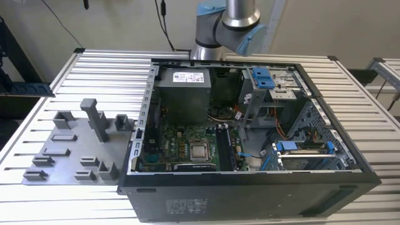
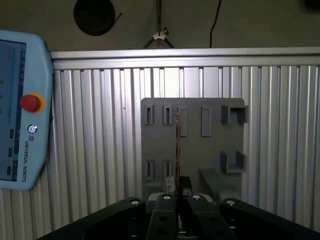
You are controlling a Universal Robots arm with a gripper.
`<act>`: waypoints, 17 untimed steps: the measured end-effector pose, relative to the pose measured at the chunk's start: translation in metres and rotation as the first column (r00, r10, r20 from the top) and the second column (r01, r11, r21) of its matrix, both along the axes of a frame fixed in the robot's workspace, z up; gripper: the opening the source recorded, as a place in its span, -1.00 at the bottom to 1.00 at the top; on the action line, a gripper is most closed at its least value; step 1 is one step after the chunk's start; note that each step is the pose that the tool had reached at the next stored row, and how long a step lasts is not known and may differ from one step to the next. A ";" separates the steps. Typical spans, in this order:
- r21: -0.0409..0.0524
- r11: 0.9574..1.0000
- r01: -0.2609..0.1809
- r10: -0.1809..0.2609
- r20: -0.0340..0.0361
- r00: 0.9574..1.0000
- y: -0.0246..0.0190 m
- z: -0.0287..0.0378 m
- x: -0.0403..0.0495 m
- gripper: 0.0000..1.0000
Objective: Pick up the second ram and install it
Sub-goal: 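Pick up the second ram and move it above second insertion slot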
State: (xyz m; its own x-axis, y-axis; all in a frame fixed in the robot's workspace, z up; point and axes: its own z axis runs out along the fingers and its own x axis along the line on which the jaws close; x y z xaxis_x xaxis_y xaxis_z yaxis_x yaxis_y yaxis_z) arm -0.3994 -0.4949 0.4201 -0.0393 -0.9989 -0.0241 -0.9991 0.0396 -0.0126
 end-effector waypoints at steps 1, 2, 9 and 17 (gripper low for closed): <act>0.000 1.000 0.000 0.000 0.000 1.000 0.0000 0.0013 0.0000 -0.72; 0.000 1.000 0.000 0.000 0.000 1.000 0.0000 0.0024 0.0000 -0.72; 0.000 1.000 0.000 0.000 0.000 1.000 0.0000 0.0108 0.0000 -0.72; 0.000 1.000 0.000 0.000 0.000 1.000 0.0000 0.0168 0.0000 -0.72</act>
